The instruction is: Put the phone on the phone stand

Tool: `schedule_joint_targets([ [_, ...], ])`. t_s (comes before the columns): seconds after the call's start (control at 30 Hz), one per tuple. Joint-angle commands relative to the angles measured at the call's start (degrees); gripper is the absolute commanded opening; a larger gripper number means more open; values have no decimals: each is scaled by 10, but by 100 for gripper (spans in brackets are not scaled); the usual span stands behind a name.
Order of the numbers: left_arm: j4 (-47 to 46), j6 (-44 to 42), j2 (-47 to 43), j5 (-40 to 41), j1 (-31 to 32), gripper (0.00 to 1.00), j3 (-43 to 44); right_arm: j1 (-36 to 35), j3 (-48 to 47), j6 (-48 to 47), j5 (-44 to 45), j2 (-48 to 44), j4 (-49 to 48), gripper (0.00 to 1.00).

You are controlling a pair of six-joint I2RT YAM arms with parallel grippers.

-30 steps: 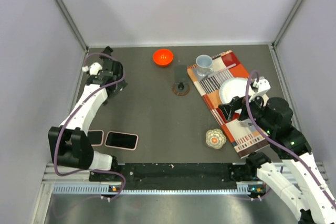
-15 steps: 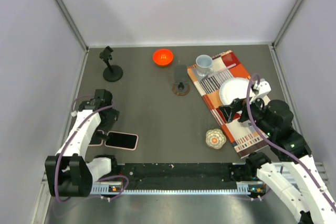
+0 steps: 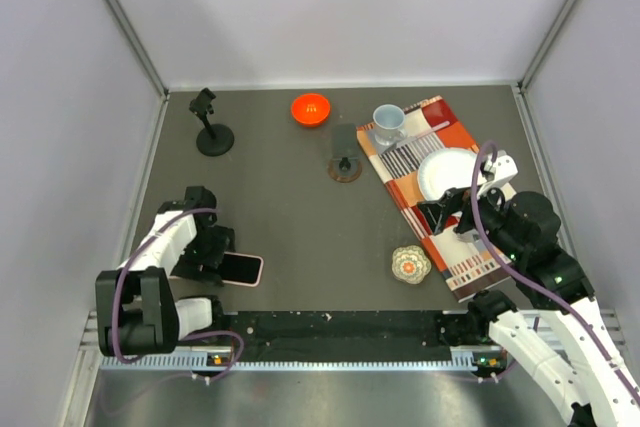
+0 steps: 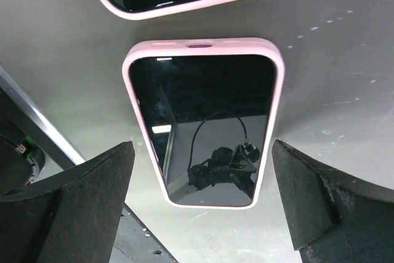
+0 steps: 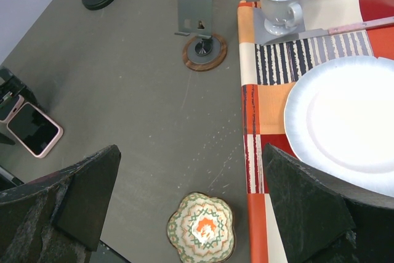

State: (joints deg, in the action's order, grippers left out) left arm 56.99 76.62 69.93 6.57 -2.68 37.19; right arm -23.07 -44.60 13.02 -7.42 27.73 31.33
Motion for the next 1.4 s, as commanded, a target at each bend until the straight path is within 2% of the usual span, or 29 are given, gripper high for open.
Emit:
schedule_joint_targets([
  [0.0, -16, 18, 0, -26, -15, 99, -15, 4, 3, -10, -2, -12, -19, 99],
  [0.23, -66, 31, -18, -80, -37, 99, -61, 4, 5, -10, -3, -9, -19, 99],
  [0.4, -92, 29, -12, -89, -51, 99, -83, 3, 6, -10, -2, -9, -19, 99],
  [0.43, -98, 28, -12, -89, -55, 95, -84, 4, 6, -10, -2, -8, -19, 99],
  [0.47, -103, 29, -14, -89, -60, 83, -93, 5, 5, -11, -2, -7, -19, 99],
  [0.53, -103, 27, -13, -85, -62, 77, -99, 4, 4, -10, -1, -7, -19, 99],
  [0.67, -102, 20, -18, -70, -71, 52, -102, 4, 5, -9, -1, -6, -19, 99],
  [0.7, -102, 16, -19, -71, -72, 33, -103, 4, 6, -10, -2, -5, -19, 99],
  [0.8, -96, 9, -22, -75, -73, 0, -99, 4, 6, -6, -5, 0, -19, 99],
  [1.0, -44, -39, -66, -96, -72, 0, -46, 4, 6, -5, -5, 5, -20, 99],
  [1.13, -35, -72, -130, -70, -52, 0, 2, 5, 4, -2, -8, 15, -22, 99],
  [1.2, -41, -113, -152, -25, -37, 0, 33, 4, 2, -1, -10, 20, -25, 99],
  [1.3, -49, -188, -129, 36, 25, 0, 87, 4, 1, 0, -12, 28, -29, 99],
  [1.33, -47, -208, -112, 54, 89, 0, 105, 4, 2, 0, -12, 31, -29, 99],
  [1.37, -45, -251, -80, 69, 120, 0, 124, 4, 2, 1, -14, 33, -32, 99],
])
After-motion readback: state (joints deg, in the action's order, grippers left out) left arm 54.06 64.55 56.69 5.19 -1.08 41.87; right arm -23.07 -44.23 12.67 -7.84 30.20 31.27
